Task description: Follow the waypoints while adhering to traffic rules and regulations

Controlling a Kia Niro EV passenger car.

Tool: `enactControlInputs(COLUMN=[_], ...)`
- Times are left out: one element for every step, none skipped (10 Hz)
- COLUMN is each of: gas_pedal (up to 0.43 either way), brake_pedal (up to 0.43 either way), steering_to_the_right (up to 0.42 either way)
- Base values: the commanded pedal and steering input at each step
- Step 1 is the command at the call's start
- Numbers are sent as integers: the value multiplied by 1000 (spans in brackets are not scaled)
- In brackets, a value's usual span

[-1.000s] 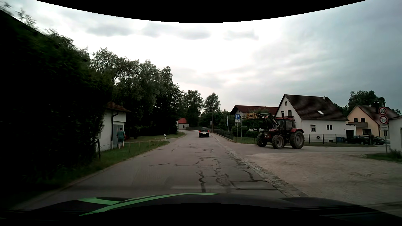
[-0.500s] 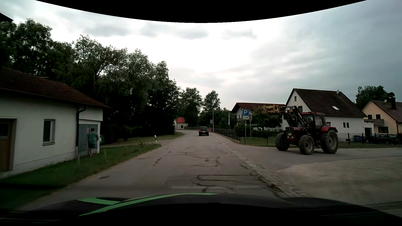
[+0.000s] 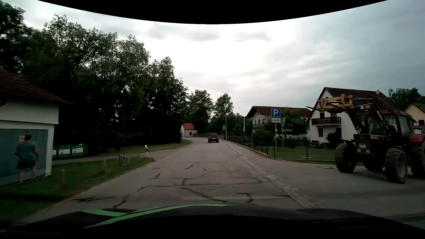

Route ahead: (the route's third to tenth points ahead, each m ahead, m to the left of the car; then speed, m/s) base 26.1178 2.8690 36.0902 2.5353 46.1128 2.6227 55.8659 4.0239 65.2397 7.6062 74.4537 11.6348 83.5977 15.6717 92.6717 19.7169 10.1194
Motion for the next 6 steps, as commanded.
enactControlInputs(gas_pedal=[177,177,177,177,169,157], brake_pedal=[0,0,0,0,0,0], steering_to_the_right=[4,4,4,4,4,4])
